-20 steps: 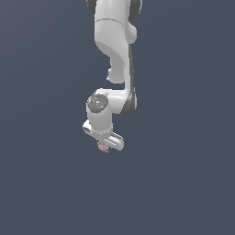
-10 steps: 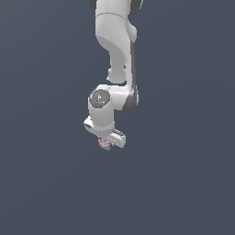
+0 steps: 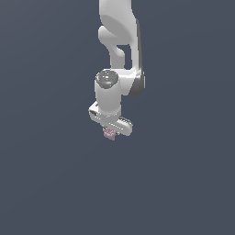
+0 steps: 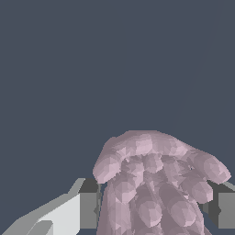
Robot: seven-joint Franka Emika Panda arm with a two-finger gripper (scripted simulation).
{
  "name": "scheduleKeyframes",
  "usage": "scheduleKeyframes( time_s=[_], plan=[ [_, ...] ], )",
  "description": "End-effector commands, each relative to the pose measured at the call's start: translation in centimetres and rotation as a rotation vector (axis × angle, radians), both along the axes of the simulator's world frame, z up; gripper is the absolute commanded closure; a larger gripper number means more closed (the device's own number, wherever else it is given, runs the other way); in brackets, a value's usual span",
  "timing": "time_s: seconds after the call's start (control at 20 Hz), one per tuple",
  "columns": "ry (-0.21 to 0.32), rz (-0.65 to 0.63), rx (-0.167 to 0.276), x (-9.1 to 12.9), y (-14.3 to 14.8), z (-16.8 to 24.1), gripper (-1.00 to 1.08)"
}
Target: Pick up the object and move it to a goal position.
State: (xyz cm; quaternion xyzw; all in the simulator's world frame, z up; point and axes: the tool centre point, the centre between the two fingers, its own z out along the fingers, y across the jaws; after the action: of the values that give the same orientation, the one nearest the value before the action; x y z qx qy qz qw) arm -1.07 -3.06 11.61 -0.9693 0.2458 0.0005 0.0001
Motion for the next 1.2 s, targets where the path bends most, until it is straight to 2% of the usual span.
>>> scheduleKeyframes(
  time_s=[0.0,0.65,1.15],
  plan=[
    [-0.001,0.000,0.000,-1.0,1.0,1.9,1.08],
    [-0.001,0.000,-0.001,-6.3,5.8,11.7,1.08],
    [-0.001,0.000,-0.002,-8.2,7.9,15.8,1.08]
  ],
)
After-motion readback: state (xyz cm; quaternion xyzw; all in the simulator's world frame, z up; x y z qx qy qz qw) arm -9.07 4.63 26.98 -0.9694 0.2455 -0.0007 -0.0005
